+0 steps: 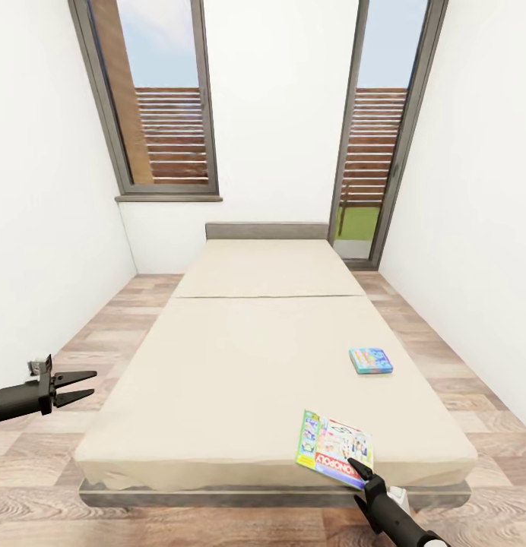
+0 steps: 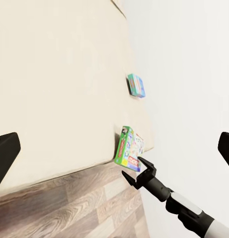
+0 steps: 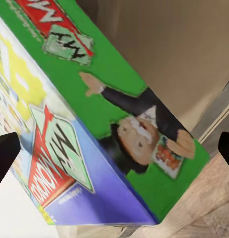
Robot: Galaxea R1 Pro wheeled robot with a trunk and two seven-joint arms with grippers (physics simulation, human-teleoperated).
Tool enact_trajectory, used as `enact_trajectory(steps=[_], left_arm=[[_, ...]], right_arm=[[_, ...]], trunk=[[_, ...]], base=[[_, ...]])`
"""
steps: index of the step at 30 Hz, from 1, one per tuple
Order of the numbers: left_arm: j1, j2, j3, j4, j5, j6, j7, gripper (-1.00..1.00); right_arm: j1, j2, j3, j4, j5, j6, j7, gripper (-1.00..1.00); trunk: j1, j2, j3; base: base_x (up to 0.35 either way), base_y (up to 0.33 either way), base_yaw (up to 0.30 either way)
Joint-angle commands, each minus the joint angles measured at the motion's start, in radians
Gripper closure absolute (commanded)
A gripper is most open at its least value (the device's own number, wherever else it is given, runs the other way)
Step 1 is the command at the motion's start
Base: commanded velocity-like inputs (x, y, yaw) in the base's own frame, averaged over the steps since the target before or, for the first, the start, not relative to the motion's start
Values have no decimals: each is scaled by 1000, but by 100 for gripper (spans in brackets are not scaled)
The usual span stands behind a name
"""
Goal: Put all the toys in the child's room - the three board games (two on the bed and one on the table), the two jigsaw puzzles on the table, and the tennis ball on the table - inside the toy box on the table in the child's room.
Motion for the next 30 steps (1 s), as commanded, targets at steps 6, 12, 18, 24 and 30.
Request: enact_trajectory(steps=[6, 12, 18, 24, 30], left_arm=[[-1, 0, 0, 0, -2, 11, -4, -100], [-1, 0, 1, 0, -2, 11, -4, -100], [-1, 0, 1, 0, -2, 11, -4, -100], [0, 0, 1, 0, -2, 11, -4, -100], [-1, 0, 2, 0, -2, 11, -4, -100]], right_arm=[[-1, 2, -5, -2, 3, 6, 0, -100], [-1, 1, -5, -2, 2, 7, 0, -100], [-1, 2, -5, -2, 2, 7, 1, -100], [-1, 1, -5, -2, 2, 7, 1, -100], [-1, 2, -4, -2, 1, 8, 5, -100]], trunk=[[0, 0, -1], [0, 0, -1], [0, 0, -1], [0, 0, -1], [0, 0, -1]], base=[[12, 0, 0], [1, 0, 0], [0, 0, 0], [0, 0, 0], [0, 0, 0]])
